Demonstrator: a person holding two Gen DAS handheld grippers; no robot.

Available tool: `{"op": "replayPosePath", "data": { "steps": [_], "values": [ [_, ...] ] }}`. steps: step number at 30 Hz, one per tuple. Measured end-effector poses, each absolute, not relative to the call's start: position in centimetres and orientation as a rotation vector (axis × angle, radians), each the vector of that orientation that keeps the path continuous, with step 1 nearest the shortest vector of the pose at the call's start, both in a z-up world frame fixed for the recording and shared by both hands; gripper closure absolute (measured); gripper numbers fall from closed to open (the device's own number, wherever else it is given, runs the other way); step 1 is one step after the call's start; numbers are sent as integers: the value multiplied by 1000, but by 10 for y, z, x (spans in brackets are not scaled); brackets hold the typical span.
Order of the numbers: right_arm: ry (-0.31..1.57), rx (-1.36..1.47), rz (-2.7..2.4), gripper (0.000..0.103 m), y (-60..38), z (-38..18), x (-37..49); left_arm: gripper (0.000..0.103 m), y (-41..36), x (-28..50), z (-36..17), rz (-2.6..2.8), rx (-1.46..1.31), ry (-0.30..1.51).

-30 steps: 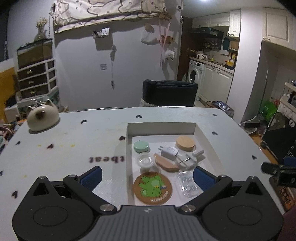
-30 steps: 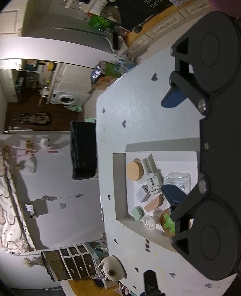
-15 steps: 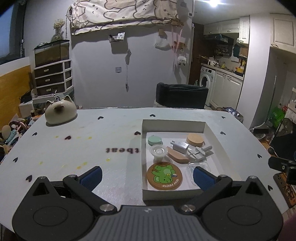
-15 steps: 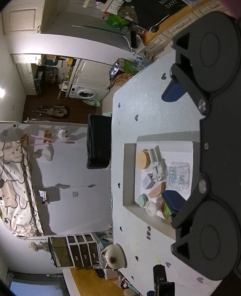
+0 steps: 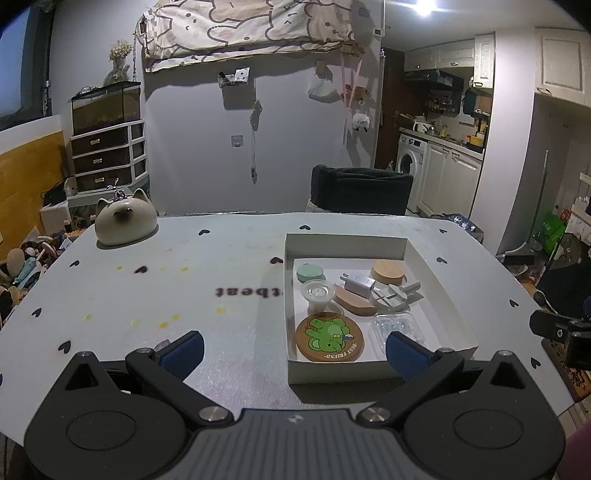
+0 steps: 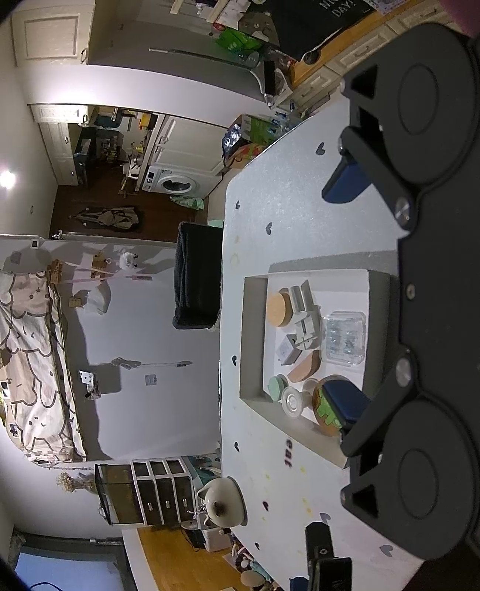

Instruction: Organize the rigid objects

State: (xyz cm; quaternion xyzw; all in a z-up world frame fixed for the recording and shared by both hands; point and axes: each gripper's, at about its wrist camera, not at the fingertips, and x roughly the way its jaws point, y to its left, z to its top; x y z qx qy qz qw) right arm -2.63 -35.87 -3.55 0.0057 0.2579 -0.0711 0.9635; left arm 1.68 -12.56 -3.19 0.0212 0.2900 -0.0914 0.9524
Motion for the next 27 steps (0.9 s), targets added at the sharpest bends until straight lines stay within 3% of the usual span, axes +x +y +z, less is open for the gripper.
{"op": "replayPosePath", "data": {
  "steps": [27],
  "values": [
    [520, 13, -150, 0, -364, -34, -31, 0, -132, 14, -30, -191, 46, 588]
  ]
}}
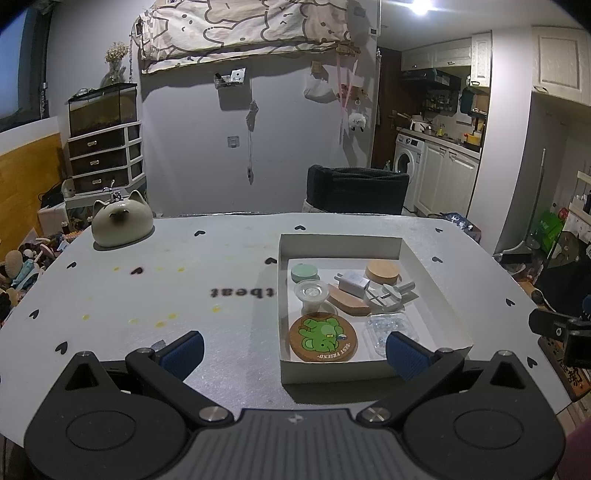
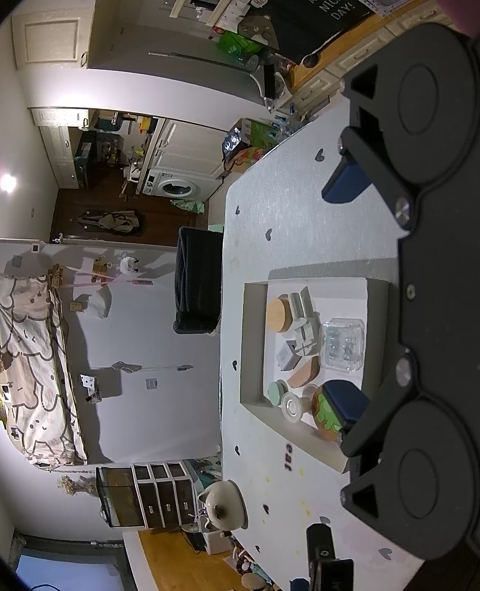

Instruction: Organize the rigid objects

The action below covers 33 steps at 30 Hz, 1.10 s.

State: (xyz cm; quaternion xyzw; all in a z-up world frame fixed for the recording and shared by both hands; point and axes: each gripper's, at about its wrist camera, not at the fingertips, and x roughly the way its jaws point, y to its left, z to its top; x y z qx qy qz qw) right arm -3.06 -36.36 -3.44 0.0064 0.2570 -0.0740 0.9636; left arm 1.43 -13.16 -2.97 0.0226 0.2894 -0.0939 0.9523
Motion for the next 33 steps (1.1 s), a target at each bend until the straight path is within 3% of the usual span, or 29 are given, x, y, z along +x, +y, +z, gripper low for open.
{"op": "replayPosePath", "data": {
  "steps": [33],
  "values": [
    [519, 9, -149, 0, -366, -31, -30, 0, -132, 15, -31, -187, 43, 592]
  ]
}}
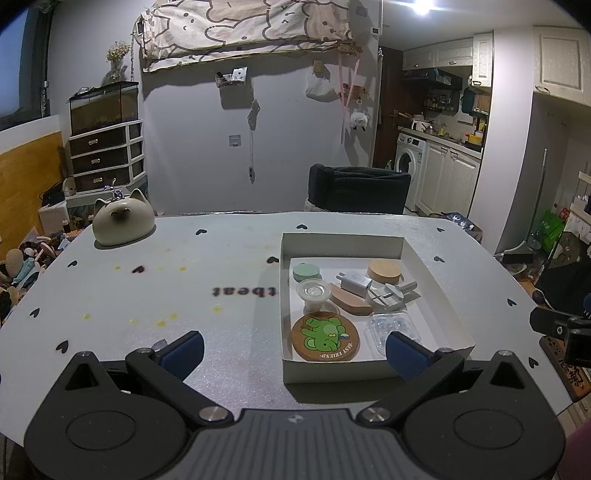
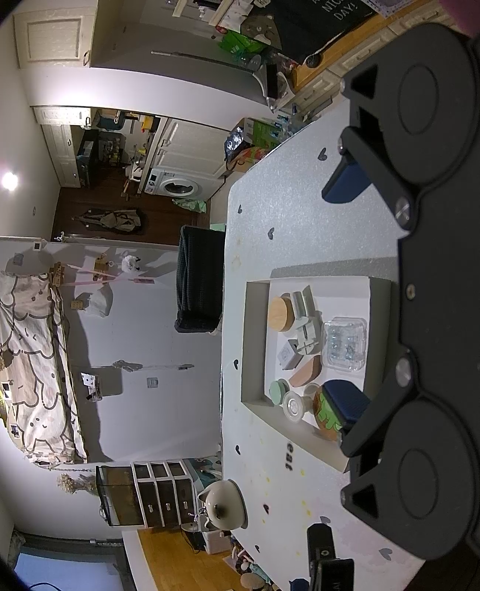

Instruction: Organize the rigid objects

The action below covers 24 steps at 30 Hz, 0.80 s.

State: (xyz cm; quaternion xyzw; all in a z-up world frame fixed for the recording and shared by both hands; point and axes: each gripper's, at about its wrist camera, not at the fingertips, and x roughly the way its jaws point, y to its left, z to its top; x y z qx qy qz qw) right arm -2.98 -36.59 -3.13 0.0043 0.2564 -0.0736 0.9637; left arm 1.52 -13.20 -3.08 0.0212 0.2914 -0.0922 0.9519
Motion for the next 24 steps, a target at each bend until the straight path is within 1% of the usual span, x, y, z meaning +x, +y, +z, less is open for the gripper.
{"op": "replayPosePath", "data": {
  "steps": [24],
  "values": [
    [521, 7, -148, 0, -367, -30, -28, 0, -130, 16, -34, -184, 41, 595]
  ]
}}
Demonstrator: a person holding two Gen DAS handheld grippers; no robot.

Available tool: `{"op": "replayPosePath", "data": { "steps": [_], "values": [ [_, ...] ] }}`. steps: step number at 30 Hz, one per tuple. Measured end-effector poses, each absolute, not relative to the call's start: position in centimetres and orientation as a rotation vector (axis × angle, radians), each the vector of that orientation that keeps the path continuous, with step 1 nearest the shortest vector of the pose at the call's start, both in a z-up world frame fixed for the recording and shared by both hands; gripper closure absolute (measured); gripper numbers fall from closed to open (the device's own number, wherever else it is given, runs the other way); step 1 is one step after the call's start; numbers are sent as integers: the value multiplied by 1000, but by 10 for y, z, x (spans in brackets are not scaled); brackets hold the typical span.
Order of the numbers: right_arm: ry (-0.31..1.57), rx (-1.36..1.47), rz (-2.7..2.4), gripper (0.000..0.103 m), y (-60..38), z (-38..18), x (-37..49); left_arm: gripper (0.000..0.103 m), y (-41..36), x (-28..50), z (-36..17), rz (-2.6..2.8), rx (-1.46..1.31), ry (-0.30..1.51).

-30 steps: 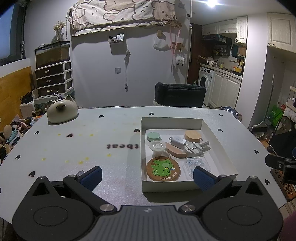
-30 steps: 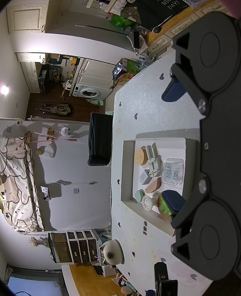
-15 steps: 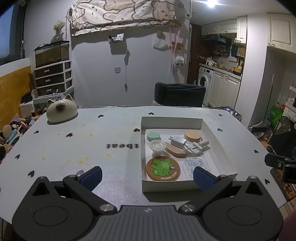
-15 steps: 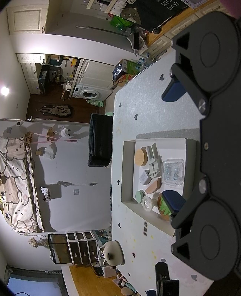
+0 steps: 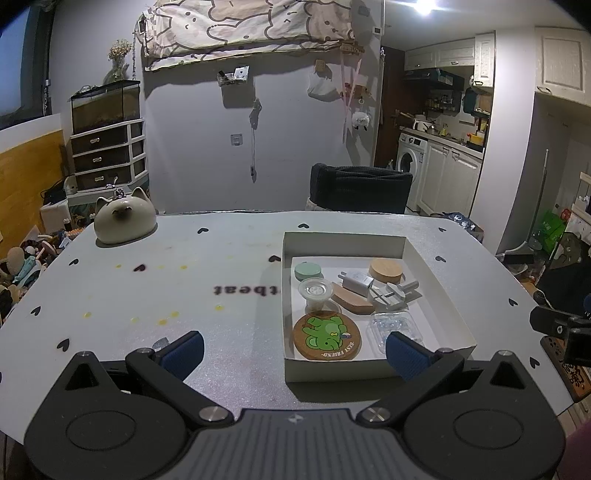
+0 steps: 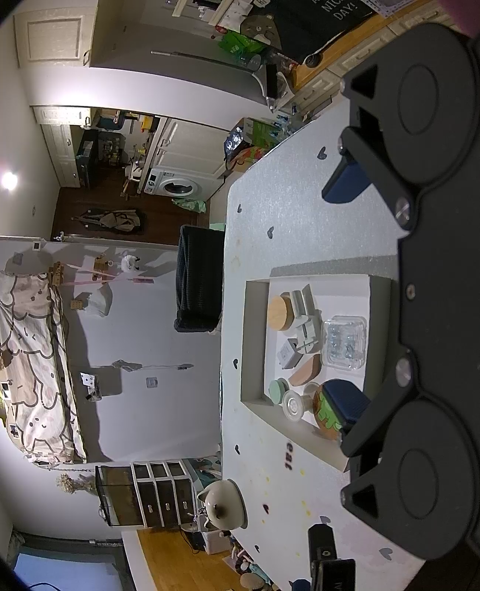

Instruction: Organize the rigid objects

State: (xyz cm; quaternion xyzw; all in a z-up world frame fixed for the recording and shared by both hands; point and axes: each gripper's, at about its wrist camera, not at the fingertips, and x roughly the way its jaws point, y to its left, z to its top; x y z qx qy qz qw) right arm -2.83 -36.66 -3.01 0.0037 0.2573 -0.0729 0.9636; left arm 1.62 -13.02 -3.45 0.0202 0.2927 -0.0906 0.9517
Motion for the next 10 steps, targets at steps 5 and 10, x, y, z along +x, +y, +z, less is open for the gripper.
{"op": "replayPosePath", "data": {
  "steps": [5, 10],
  "values": [
    [522, 8, -149, 0, -366, -30, -28, 0, -130, 16, -34, -184, 41, 594],
    [522, 8, -149, 0, -366, -30, -28, 0, -130, 16, -34, -186, 42, 591]
  ]
}}
